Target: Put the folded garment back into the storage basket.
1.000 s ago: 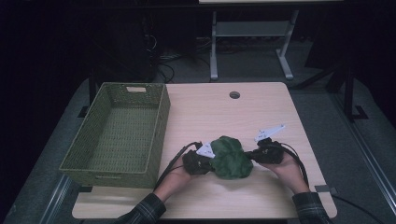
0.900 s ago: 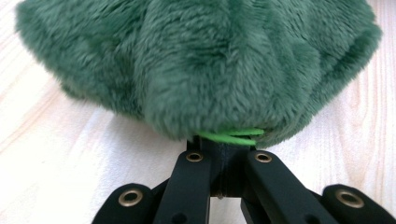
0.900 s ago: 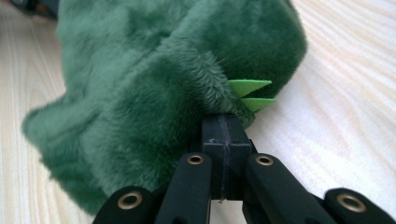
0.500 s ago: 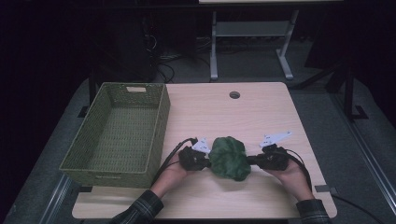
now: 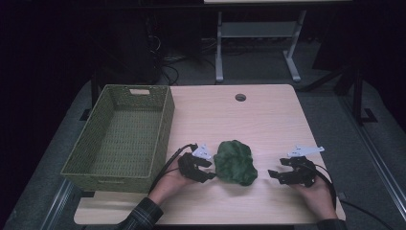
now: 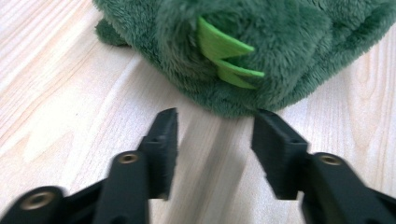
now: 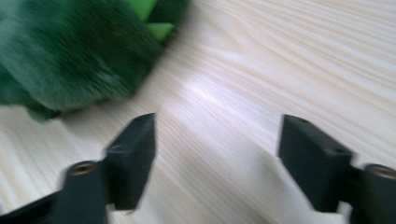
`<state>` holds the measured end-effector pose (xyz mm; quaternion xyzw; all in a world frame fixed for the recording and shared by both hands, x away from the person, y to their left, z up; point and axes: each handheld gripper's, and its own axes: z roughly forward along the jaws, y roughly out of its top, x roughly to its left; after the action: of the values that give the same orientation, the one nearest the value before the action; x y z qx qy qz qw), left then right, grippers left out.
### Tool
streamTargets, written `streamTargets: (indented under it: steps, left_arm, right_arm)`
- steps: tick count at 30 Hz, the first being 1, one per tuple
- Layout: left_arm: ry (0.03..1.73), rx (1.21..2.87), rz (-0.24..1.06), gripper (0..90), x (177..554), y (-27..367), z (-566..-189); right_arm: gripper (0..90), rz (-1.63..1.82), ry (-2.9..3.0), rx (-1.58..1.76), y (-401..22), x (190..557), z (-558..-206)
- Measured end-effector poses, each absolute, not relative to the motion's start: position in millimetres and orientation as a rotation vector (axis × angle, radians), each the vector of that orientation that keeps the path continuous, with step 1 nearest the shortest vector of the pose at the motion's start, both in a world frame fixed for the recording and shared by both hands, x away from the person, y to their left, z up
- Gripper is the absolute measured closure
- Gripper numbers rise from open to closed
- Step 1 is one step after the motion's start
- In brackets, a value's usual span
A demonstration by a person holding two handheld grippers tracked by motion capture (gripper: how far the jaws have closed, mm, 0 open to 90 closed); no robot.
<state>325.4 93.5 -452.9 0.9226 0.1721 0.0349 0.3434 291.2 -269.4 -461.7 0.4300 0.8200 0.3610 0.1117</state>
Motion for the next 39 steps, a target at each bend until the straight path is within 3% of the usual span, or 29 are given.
streamTargets:
  steps: [4,11,15,30,39]
  left_arm:
    - [0.440,2.398,0.104,37.5,322,93,-450]
    - [0.426,2.396,0.124,20.8,321,91,-440]
    - [0.410,2.410,0.159,15.9,323,92,-430]
    - [0.278,2.434,0.126,13.5,336,73,-407]
    - [0.234,2.410,0.086,13.1,348,55,-422]
  right_arm:
    - [0.3,1.037,2.358,1.274,-280,284,-467]
    - [0.0,0.994,2.303,1.305,-287,279,-482]
    - [0.0,0.957,2.286,1.294,-286,280,-484]
    - [0.0,0.952,2.291,1.289,-286,279,-484]
    - [0.0,0.953,2.290,1.288,-286,279,-484]
